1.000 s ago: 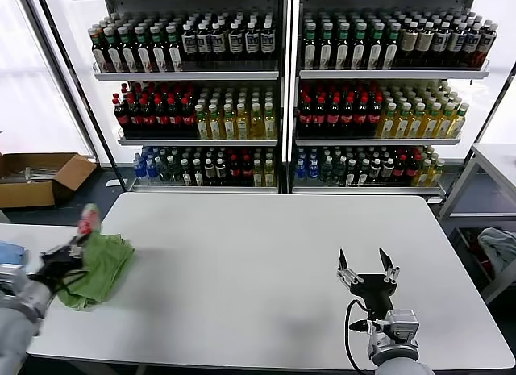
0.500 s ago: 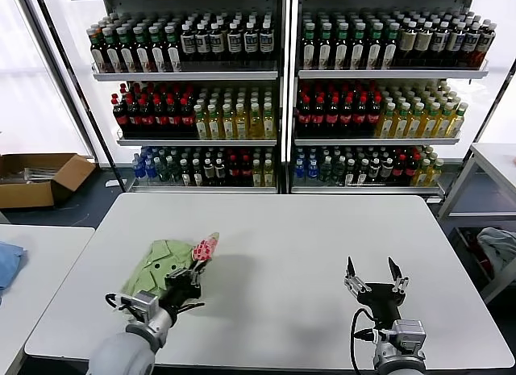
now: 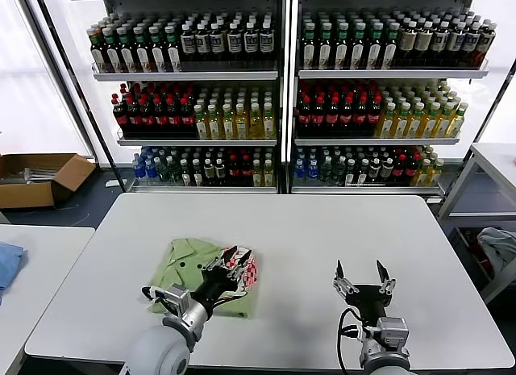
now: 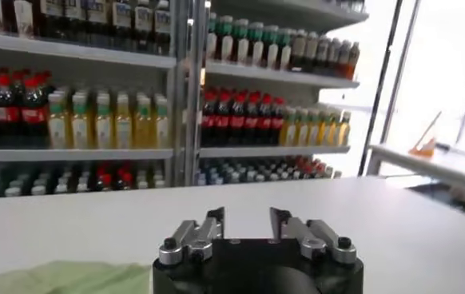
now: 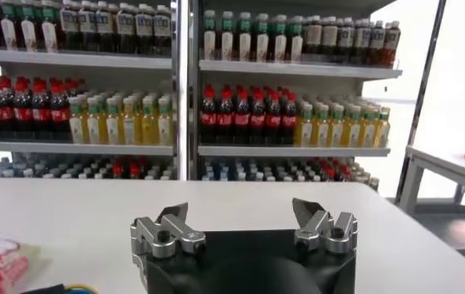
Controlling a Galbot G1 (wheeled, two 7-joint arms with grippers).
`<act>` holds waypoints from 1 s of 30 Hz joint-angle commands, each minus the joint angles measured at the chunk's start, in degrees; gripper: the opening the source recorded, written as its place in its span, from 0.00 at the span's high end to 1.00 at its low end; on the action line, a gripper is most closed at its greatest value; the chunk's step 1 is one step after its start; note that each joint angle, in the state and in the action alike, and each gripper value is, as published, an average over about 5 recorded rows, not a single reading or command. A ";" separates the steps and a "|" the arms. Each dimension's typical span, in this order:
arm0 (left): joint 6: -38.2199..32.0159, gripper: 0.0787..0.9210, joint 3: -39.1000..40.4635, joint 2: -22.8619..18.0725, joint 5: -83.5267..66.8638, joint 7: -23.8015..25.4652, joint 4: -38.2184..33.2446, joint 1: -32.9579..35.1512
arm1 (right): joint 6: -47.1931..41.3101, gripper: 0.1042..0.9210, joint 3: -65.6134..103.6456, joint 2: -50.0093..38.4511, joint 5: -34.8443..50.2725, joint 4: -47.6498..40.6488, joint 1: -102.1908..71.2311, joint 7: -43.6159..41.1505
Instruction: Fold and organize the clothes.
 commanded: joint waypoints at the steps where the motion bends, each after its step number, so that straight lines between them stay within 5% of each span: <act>1: -1.13 0.56 -1.23 -0.26 -3.84 -3.11 -1.51 -1.20 | -6.08 0.12 -4.46 -0.70 17.34 -2.58 5.56 1.47; 7: 1.82 0.35 -11.40 5.53 -0.19 -6.15 -1.00 0.47 | -9.97 0.12 -11.14 -1.40 35.68 -7.65 16.65 5.67; 14: 3.01 0.14 -18.76 8.91 -2.77 -7.64 -3.49 3.92 | -10.04 0.12 -19.44 -0.34 43.35 -16.79 28.11 9.51; 30: 4.30 0.12 -21.91 8.40 -4.06 -7.87 -3.15 5.65 | -10.03 0.23 -24.43 3.45 41.52 -28.23 33.40 9.26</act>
